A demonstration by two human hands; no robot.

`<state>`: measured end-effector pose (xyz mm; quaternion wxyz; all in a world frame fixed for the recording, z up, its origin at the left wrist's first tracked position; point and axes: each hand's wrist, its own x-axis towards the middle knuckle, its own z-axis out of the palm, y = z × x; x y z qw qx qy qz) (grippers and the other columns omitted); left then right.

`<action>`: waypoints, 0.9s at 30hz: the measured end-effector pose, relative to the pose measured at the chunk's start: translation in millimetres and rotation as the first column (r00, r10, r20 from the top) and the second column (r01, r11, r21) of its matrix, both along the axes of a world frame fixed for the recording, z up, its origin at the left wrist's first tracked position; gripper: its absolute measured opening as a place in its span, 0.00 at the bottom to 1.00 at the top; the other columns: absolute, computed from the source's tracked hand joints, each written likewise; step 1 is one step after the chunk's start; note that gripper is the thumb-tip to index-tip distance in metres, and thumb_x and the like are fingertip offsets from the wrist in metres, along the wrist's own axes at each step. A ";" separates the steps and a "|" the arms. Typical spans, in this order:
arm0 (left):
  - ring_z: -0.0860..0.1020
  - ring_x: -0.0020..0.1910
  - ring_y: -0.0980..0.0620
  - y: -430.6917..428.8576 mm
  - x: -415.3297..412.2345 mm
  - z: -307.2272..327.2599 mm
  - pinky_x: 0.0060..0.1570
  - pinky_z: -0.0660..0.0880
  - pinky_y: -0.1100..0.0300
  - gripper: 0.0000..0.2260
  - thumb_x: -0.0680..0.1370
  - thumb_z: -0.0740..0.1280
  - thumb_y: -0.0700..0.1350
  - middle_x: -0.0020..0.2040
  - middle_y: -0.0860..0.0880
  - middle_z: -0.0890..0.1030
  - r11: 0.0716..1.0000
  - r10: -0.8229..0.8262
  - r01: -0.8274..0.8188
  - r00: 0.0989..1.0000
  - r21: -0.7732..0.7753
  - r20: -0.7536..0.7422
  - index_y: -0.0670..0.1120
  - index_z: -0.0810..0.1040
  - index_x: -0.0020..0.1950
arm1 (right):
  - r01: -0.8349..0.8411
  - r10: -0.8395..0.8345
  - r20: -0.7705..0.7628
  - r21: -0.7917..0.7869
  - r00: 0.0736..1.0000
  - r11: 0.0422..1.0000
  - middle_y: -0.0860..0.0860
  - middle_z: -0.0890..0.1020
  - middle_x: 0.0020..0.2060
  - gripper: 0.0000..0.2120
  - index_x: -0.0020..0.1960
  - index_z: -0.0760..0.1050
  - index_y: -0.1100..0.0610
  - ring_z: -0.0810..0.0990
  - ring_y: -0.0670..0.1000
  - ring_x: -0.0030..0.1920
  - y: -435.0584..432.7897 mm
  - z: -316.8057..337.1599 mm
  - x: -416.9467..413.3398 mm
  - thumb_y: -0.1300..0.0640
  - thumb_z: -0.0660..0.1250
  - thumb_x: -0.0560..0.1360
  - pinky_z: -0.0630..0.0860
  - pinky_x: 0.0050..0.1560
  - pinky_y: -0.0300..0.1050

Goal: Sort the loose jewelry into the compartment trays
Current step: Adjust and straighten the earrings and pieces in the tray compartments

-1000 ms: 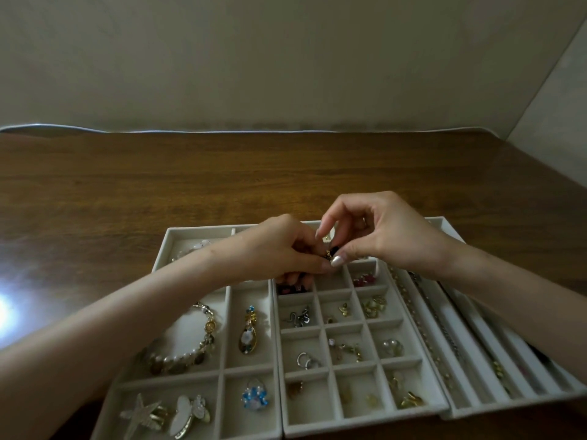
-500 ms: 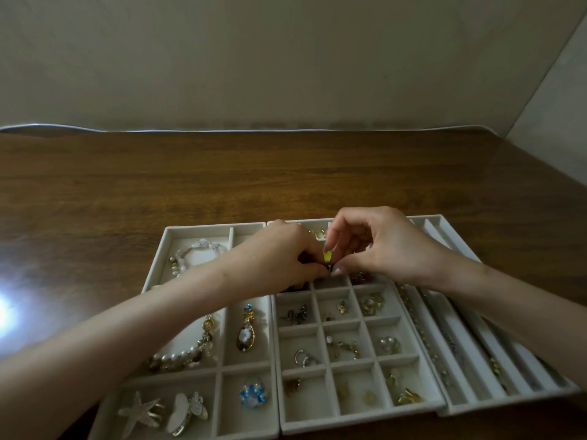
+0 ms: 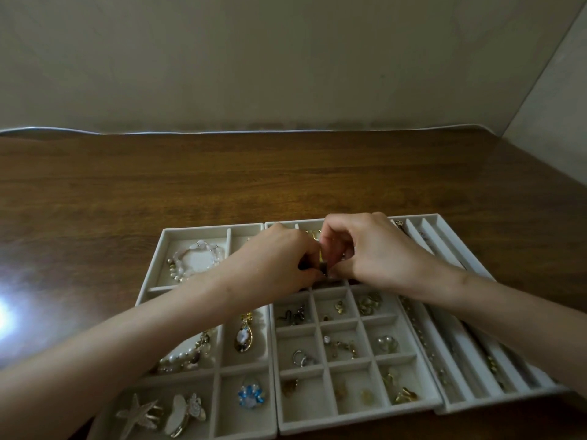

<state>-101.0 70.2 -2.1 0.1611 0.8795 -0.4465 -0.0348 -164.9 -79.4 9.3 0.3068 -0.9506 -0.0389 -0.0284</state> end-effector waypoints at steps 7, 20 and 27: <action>0.73 0.31 0.60 7.0 5.6 15.5 0.34 0.68 0.71 0.06 0.73 0.69 0.48 0.34 0.56 0.77 1.000 -0.011 0.008 0.995 -0.027 -0.097 0.46 0.81 0.47 | -0.015 0.036 0.075 -0.271 0.997 0.962 0.46 0.78 0.37 0.16 0.43 0.71 0.48 0.77 0.45 0.38 10.5 4.0 -3.7 0.67 0.70 0.69 0.77 0.40 0.45; 0.83 0.38 0.48 26.6 31.3 37.3 0.39 0.81 0.59 0.07 0.73 0.68 0.33 0.38 0.43 0.84 0.963 -0.028 -0.130 0.821 -0.234 -0.571 0.41 0.78 0.49 | -0.045 0.072 0.064 -0.352 0.995 0.935 0.40 0.71 0.36 0.15 0.44 0.69 0.46 0.70 0.41 0.38 12.1 7.9 -6.8 0.61 0.73 0.70 0.65 0.36 0.33; 0.79 0.29 0.56 18.3 21.9 31.0 0.27 0.73 0.67 0.11 0.71 0.72 0.37 0.34 0.49 0.84 0.961 -0.042 -0.113 0.842 -0.252 -0.537 0.43 0.75 0.51 | 0.011 -0.008 -0.027 0.110 1.000 0.994 0.46 0.80 0.37 0.10 0.43 0.78 0.48 0.77 0.36 0.36 -9.6 23.9 3.8 0.62 0.74 0.68 0.72 0.36 0.30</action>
